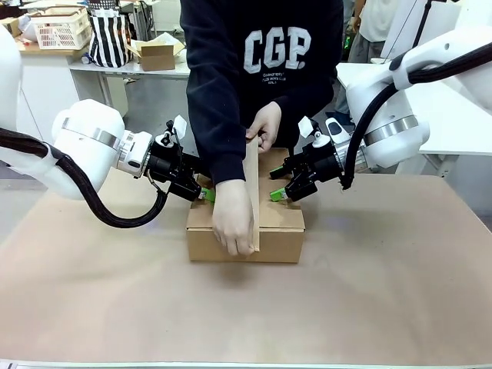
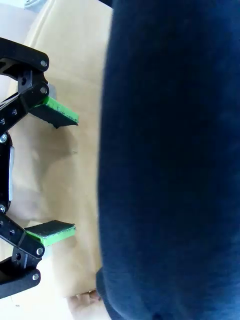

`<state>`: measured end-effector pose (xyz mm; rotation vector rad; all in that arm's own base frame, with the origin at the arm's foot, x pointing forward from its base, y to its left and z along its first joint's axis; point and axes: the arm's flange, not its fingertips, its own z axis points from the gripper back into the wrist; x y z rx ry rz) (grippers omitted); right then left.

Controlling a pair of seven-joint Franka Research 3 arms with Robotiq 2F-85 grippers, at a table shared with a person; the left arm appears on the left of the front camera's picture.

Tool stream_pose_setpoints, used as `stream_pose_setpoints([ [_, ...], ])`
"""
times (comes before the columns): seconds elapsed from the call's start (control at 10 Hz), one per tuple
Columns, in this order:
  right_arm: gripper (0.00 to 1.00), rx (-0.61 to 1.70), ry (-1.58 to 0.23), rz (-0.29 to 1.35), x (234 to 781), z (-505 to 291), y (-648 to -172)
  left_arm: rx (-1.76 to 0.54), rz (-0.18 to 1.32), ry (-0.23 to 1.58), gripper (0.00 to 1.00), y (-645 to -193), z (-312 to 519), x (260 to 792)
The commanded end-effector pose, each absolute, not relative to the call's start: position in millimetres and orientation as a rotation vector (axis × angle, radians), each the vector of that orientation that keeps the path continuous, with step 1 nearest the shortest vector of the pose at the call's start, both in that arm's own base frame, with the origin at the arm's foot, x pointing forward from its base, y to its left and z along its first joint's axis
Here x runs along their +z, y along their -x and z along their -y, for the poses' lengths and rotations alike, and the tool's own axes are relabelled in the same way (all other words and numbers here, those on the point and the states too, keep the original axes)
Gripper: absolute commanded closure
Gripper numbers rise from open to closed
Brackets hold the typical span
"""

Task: Pack the gift set into the box.
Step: Press and hold the closed box until the human finishes sealing it.

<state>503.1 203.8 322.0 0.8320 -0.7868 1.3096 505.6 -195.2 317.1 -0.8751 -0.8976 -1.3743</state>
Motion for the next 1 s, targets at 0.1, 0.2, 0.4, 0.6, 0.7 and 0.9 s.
stream_pose_setpoints([
  [0.1, 0.0, 1.3, -0.824, 0.795, 316.5, -202.7, -499.8, -1.383, 0.898, 0.871, 0.0, -504.3, 193.4, 312.6],
  [0.2, 0.0, 1.3, -0.824, 0.795, 316.5, -202.7, -499.8, -1.383, 0.898, 0.871, 0.0, -504.3, 193.4, 312.6],
  [0.4, 0.0, 1.3, -0.824, 0.795, 316.5, -202.7, -499.8, -1.383, 0.898, 0.871, 0.0, -504.3, 193.4, 312.6],
  [0.6, 0.0, 1.3, -0.824, 0.795, 316.5, -202.7, -499.8, -1.383, 0.898, 0.871, 0.0, -504.3, 193.4, 312.6],
  [0.7, 0.0, 1.3, -0.824, 0.795, 316.5, -202.7, -499.8, -1.383, 0.898, 0.871, 0.0, -504.3, 193.4, 312.6],
  [0.9, 0.0, 1.3, -0.824, 0.795, 316.5, -202.7, -499.8, -1.383, 0.898, 0.871, 0.0, -504.3, 193.4, 312.6],
])
